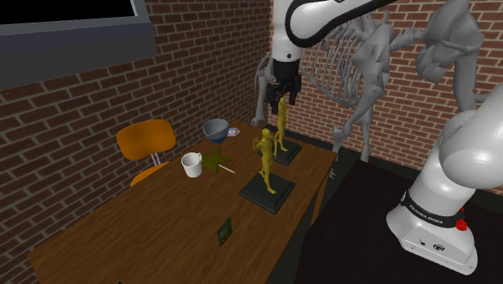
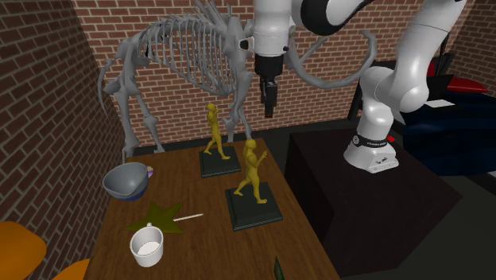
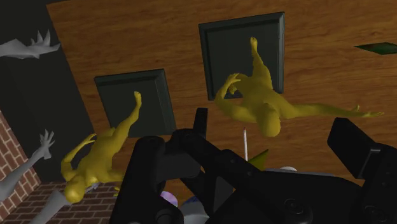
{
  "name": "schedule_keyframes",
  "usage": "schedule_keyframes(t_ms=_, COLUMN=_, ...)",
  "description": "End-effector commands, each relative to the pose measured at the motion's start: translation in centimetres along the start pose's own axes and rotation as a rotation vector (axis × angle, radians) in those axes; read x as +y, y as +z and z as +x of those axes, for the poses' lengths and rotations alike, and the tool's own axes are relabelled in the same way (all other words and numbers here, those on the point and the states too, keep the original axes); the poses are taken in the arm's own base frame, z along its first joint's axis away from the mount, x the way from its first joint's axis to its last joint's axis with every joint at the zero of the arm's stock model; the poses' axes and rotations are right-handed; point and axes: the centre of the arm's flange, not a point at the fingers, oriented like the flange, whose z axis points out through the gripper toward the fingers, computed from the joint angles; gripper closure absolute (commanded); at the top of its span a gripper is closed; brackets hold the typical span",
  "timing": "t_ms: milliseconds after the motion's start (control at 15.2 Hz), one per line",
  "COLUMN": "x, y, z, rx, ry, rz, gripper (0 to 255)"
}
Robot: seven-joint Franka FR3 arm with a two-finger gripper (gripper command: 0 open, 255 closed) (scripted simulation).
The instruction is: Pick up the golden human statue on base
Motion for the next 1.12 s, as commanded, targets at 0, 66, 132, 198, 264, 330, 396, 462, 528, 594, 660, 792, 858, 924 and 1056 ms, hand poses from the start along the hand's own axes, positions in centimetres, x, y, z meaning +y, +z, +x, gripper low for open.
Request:
schedule_keyframes(t_ms=0, x=-0.8, y=2.1, z=2.0, rx=-0.017, ry=0.012, rz=0.009, gripper=0)
schedule_keyframes(t_ms=66, x=-1.2, y=3.1, z=2.9, rx=-0.026, ry=0.018, rz=0.013, gripper=0)
schedule_keyframes(t_ms=132, x=-1.6, y=4.1, z=3.8, rx=-0.034, ry=0.024, rz=0.017, gripper=0)
schedule_keyframes(t_ms=198, x=-2.0, y=5.1, z=4.6, rx=-0.043, ry=0.03, rz=0.021, gripper=0)
schedule_keyframes(t_ms=264, x=-2.4, y=6.1, z=5.5, rx=-0.051, ry=0.036, rz=0.025, gripper=0)
schedule_keyframes(t_ms=330, x=-2.7, y=6.9, z=6.1, rx=-0.058, ry=0.04, rz=0.028, gripper=0)
schedule_keyframes(t_ms=396, x=-2.7, y=7.4, z=6.1, rx=-0.058, ry=0.04, rz=0.028, gripper=0)
schedule_keyframes(t_ms=462, x=-2.7, y=7.9, z=6.1, rx=-0.058, ry=0.04, rz=0.028, gripper=0)
schedule_keyframes(t_ms=528, x=-2.7, y=8.5, z=6.1, rx=-0.058, ry=0.04, rz=0.028, gripper=0)
schedule_keyframes(t_ms=594, x=-2.7, y=9.0, z=6.1, rx=-0.058, ry=0.04, rz=0.028, gripper=0)
schedule_keyframes(t_ms=660, x=-2.7, y=9.5, z=6.1, rx=-0.058, ry=0.04, rz=0.028, gripper=0)
schedule_keyframes(t_ms=792, x=-2.7, y=10.6, z=6.1, rx=-0.058, ry=0.04, rz=0.028, gripper=0)
schedule_keyframes(t_ms=858, x=-2.7, y=10.9, z=6.1, rx=-0.058, ry=0.04, rz=0.028, gripper=0)
schedule_keyframes(t_ms=924, x=-2.7, y=10.9, z=6.1, rx=-0.058, ry=0.04, rz=0.028, gripper=0)
schedule_keyframes(t_ms=1056, x=-2.7, y=10.9, z=6.1, rx=-0.058, ry=0.04, rz=0.028, gripper=255)
